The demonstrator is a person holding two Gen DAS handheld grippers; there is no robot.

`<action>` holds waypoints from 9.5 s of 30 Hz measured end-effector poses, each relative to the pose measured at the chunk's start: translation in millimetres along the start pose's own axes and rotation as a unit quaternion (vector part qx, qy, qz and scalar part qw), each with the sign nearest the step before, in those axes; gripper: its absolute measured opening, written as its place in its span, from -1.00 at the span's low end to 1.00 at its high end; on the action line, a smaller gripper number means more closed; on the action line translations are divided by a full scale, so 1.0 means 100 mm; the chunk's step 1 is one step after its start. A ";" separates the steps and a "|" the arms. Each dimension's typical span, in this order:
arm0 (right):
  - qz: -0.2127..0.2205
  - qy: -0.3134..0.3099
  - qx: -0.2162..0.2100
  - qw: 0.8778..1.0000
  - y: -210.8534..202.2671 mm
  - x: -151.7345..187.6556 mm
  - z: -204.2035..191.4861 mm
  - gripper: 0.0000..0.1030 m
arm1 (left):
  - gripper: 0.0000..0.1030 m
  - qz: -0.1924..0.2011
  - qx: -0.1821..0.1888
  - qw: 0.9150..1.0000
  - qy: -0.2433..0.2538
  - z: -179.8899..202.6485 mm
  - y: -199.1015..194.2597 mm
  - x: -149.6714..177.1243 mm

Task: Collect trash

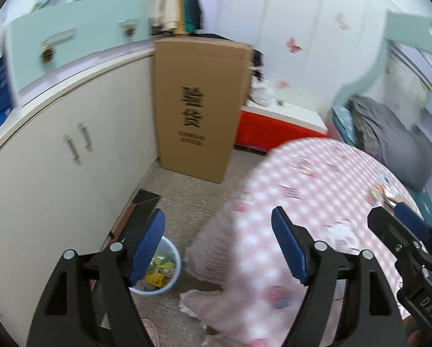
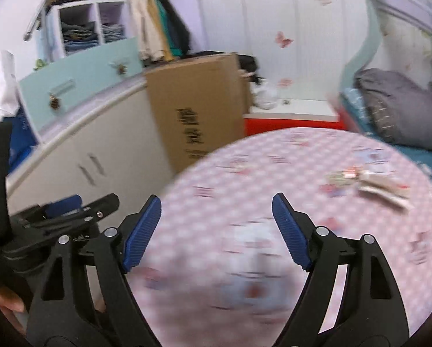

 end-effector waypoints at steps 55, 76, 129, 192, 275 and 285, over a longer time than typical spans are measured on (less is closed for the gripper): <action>-0.067 0.067 -0.005 0.995 0.52 0.07 1.69 -0.78 | -0.51 -0.048 0.092 0.973 0.205 2.66 1.15 -0.06; -0.088 -0.044 -0.152 0.983 0.42 -0.11 -1.12 -0.80 | -0.51 -0.001 0.009 0.999 0.035 -0.03 0.14 -0.15; -0.131 -0.069 -0.177 0.973 1.69 0.65 -2.83 0.37 | -0.48 -0.088 -0.123 0.980 -0.126 -2.70 0.98 0.53; 0.186 0.000 -0.033 0.982 -2.42 0.58 -1.08 0.78 | 0.84 0.237 -0.002 0.971 0.041 -0.50 -2.77 0.81; 0.174 0.012 -0.025 0.984 -2.50 0.98 -1.07 0.83 | 0.86 0.245 -0.012 0.966 0.075 -0.47 -2.86 0.99; 0.174 0.012 -0.025 0.984 -2.50 0.98 -1.08 0.84 | 0.86 0.245 -0.013 0.966 0.075 -0.48 -2.86 0.99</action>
Point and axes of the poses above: each gripper's, at about its wrist camera, not at the fingertips, and y roughly the way its jaws point, z to its right, x to its underside, the point moved 9 cm from there along y, roughly the way its jaws point, and after that the axes turned 1 degree about -y, right-handed, at the moved point
